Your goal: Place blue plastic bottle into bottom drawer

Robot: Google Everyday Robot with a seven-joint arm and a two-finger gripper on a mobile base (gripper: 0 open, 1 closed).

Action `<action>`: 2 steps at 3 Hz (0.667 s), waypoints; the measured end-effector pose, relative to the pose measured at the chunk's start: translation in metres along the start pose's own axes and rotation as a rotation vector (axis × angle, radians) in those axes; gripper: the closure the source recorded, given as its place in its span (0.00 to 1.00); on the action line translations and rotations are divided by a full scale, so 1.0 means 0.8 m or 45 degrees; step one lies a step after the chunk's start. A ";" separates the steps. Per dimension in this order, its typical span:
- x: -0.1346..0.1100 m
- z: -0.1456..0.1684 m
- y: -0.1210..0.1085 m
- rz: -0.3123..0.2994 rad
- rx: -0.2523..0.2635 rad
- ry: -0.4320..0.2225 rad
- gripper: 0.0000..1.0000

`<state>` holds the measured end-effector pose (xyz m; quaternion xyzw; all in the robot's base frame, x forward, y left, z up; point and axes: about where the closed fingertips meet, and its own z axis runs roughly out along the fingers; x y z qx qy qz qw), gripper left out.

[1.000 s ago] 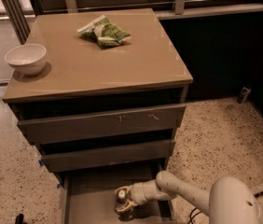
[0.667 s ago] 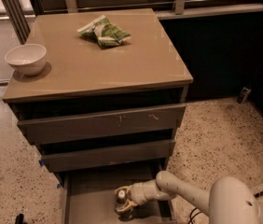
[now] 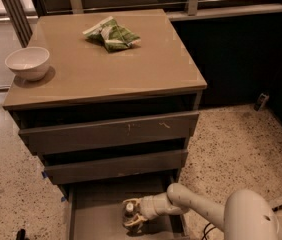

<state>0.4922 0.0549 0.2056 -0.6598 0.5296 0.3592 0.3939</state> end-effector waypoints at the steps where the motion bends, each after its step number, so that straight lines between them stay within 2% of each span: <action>1: 0.000 0.000 0.000 0.000 0.000 0.000 0.00; 2: 0.000 0.000 0.000 0.000 0.000 0.000 0.00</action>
Offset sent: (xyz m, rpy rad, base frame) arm 0.0000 0.0000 0.0000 0.0000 0.0000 0.0000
